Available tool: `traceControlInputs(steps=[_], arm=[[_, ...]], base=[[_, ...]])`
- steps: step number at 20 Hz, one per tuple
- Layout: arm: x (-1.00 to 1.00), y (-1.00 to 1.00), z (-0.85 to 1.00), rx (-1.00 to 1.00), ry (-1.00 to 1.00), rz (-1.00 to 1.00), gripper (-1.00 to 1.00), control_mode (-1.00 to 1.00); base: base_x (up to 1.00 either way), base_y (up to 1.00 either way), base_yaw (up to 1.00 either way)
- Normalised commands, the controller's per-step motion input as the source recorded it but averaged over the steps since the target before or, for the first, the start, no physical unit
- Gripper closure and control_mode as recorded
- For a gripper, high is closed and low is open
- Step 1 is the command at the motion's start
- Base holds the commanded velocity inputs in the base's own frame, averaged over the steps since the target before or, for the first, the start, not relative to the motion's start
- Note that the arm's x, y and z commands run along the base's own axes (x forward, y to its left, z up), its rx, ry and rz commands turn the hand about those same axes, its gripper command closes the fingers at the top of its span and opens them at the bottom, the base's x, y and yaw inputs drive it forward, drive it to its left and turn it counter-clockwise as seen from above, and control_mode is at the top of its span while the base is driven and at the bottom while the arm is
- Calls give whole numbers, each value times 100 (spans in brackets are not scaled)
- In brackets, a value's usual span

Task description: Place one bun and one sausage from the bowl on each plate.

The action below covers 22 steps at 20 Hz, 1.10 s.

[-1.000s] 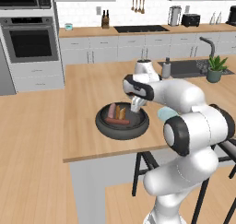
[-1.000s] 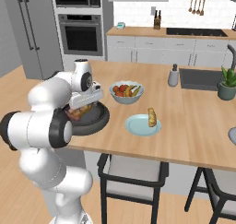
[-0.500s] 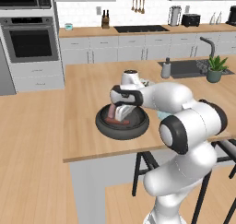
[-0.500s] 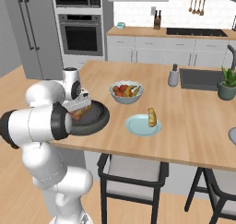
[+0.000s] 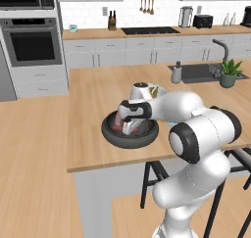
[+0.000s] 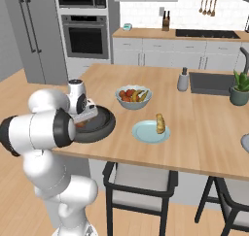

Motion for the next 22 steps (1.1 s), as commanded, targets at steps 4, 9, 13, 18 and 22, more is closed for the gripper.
traceControlInputs(steps=[4,9,13,18,22], arm=[[-1,21,-22,1,-9,0,-100,-100],[0,14,-10,0,2,-3,-100,-100],[10,12,-45,0,28,0,-100,-100],[-10,2,-37,0,22,0,100,-100],[-67,-1,4,0,-3,0,100,-100]], base=[[0,0,0],[0,0,0],[0,0,0],[0,0,0],[0,0,0]])
